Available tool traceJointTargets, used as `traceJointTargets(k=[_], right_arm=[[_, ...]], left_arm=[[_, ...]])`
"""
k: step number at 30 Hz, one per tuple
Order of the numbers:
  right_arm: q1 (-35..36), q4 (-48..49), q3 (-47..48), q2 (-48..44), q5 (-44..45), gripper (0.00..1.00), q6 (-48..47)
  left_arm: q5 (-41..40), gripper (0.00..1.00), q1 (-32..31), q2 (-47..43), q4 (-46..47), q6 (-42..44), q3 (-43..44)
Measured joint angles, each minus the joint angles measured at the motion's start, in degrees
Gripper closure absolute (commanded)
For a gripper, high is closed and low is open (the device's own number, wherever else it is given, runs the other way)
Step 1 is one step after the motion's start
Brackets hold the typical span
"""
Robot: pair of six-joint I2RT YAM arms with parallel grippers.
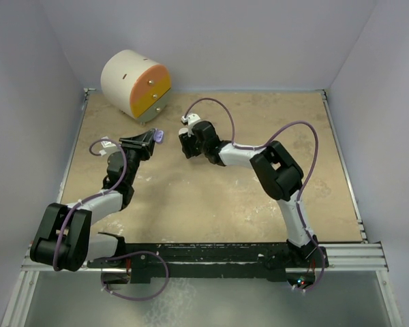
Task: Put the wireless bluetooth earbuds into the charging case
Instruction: Adjust the earbud at the center of the board.
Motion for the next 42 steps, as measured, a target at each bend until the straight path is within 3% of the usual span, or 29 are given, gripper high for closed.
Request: traceJointTargets(k=[29,42], right_arm=[[0.3,0.9,-4.4,-1.3,9.9,0.41,1.6],[-7.1,0.0,-8.5,-4.7,13.3,0.41,3.5]], left_arm=[[0.2,1.0,0.0,0.2,0.1,-0.2,0.0],[0.2,1.0,0.0,0.2,0.2,-0.2,-0.8]])
